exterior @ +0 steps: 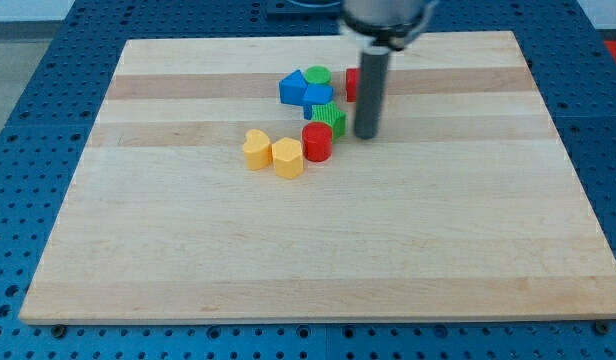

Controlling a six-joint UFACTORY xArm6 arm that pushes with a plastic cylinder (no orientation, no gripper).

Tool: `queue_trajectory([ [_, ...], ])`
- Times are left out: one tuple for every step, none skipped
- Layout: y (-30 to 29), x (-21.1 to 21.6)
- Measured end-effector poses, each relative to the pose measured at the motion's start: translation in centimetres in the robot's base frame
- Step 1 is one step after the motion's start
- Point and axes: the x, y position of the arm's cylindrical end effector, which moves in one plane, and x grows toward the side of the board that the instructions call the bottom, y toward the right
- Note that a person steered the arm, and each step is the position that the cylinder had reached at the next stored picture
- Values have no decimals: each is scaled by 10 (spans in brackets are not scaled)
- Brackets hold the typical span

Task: Push the green star to the top left corner of the board

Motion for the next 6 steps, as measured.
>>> queue_trajectory([
  [-55,-11],
  [-75,-22],
  [-65,-20],
  [-41,-20],
  [-31,-37],
  [-40,-62],
])
